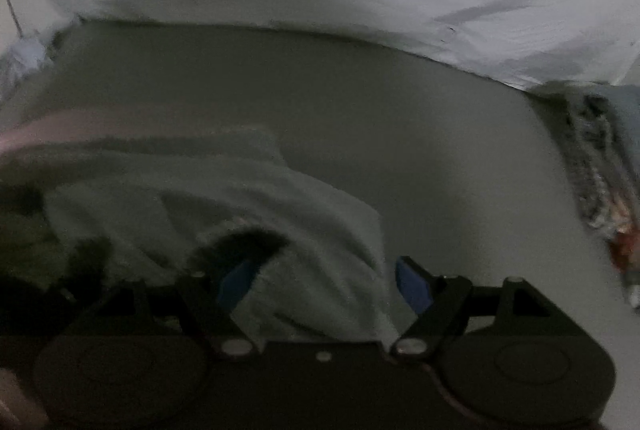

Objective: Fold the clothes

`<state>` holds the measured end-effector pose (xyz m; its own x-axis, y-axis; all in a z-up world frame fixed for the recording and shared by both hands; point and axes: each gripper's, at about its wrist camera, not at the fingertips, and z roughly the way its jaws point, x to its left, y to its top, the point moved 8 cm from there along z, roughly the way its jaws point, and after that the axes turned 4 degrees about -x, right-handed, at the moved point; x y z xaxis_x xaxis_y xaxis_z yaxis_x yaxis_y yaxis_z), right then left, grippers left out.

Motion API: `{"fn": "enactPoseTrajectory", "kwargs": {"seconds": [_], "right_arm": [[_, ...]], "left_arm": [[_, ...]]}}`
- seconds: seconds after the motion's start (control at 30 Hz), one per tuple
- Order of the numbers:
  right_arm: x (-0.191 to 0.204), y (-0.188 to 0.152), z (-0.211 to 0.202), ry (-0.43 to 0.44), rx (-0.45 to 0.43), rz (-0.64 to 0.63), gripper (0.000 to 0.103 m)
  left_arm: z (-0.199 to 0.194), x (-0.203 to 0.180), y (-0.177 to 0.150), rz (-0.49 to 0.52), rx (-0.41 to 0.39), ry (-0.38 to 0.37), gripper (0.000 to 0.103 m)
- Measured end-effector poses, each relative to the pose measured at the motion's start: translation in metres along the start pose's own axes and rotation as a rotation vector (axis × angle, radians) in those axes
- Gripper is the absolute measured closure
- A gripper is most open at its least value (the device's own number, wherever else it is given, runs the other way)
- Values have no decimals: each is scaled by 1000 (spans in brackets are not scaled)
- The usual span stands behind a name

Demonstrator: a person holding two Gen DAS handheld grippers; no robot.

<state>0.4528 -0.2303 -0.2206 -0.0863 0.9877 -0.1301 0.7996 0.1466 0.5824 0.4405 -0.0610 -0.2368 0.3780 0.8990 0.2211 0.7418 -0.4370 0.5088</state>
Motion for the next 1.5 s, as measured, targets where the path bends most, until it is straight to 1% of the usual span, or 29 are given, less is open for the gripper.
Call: {"fn": "enactPoseTrajectory", "kwargs": {"seconds": [0.03,0.1,0.17,0.23,0.3,0.37,0.43,0.5,0.57,0.6,0.63,0.67,0.73,0.83,0.9,1.07,1.1,1.17,1.23,1.27,1.33,1.43,1.5], "right_arm": [[-3,-3,1,-9,17,1,24],[-8,-8,4,4,45,24,24],[-12,-9,3,40,37,79,24],[-17,-6,-2,73,7,121,24],[-17,-3,-5,87,-16,124,24],[-15,-4,-1,97,-7,105,24],[-12,-5,9,99,20,90,24],[-9,-5,16,105,26,83,24],[-9,-4,20,96,24,77,25],[-11,-5,21,63,20,72,28],[-13,-4,21,30,14,69,29],[-18,-2,19,1,-2,74,30],[-31,4,8,-50,-57,105,32],[-48,14,-8,-108,-136,142,33],[-55,20,-19,-152,-190,148,33],[-64,43,-48,-237,-331,120,33],[-66,49,-55,-251,-361,111,33],[-73,67,-69,-265,-415,101,33],[-81,87,-85,-244,-465,109,33],[-84,99,-94,-229,-492,113,32],[-87,125,-112,-214,-552,94,32],[-80,170,-139,-234,-650,16,32],[-76,207,-156,-257,-721,-26,33]], "left_arm": [[0,-1,0,-2,-2,-8,18],[-1,-5,3,1,-12,-35,18],[-3,-10,5,19,-30,-64,18],[-4,-15,6,52,-48,-60,17],[0,-17,7,73,-50,-47,17],[5,-19,7,76,-44,-49,17],[7,-21,10,74,-50,-74,17],[8,-25,12,86,-64,-87,17],[10,-26,13,107,-78,-62,17],[10,-26,14,112,-90,-35,17],[10,-23,16,111,-101,0,16],[9,-18,18,102,-114,36,16],[1,-3,25,45,-157,106,16],[-15,28,36,-91,-211,173,16],[-21,47,44,-169,-233,210,16],[-38,97,60,-278,-287,354,16],[-45,111,63,-317,-301,372,16],[-61,141,74,-413,-343,376,16],[-78,167,85,-493,-384,361,16],[-86,177,92,-517,-406,356,15],[-106,197,108,-540,-463,367,15],[-143,221,141,-508,-587,430,15],[-170,243,168,-490,-667,474,15]]}}
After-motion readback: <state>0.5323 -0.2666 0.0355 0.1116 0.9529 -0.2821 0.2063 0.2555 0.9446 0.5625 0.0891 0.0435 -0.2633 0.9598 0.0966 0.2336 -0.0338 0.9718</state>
